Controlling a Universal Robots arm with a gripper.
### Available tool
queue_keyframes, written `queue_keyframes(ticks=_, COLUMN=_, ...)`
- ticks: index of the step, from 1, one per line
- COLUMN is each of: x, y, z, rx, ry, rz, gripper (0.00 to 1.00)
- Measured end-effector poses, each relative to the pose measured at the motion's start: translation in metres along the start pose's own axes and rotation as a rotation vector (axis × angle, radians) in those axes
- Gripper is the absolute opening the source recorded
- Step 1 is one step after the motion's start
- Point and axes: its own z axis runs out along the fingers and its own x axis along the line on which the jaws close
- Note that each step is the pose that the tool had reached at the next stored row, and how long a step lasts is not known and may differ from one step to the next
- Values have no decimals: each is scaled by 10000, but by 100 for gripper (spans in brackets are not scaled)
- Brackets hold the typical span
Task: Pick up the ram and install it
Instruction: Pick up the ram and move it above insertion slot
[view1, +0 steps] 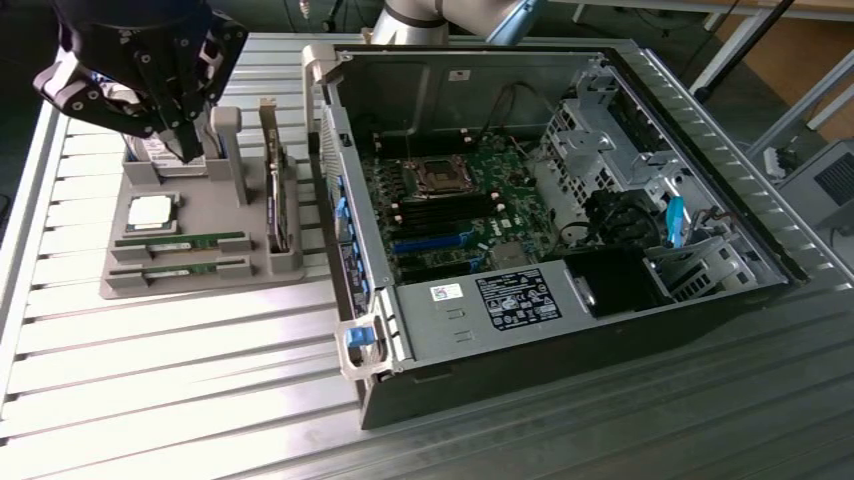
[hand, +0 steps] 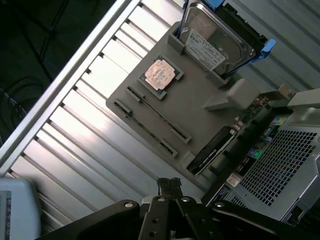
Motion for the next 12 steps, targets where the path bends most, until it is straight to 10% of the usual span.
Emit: queue_keyframes(ticks=12, x=0, y=0, z=0, rx=2, ry=82, rz=-1436, gripper=9)
